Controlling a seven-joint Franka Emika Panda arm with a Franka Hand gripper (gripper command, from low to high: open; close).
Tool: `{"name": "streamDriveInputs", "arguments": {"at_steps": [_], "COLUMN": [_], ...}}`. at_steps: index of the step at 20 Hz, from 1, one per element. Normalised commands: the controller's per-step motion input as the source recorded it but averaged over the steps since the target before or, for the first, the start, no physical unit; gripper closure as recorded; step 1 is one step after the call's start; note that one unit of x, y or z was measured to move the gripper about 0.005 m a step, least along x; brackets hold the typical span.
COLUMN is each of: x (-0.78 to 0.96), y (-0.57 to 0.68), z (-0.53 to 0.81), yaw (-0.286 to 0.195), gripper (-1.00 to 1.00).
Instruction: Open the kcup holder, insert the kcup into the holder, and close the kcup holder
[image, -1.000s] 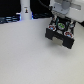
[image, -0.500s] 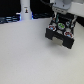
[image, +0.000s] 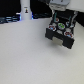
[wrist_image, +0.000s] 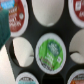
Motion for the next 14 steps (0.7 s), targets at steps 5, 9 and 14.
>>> {"name": "streamDriveInputs", "arguments": {"at_steps": [5,9,14], "x": [0.66,0.68,0.72], "y": [-0.42,-0.31,-0.17], "z": [0.08,0.00,-0.01], "yaw": [0.030,0.045,0.051], "gripper": [-1.00,-1.00,-1.00]}}
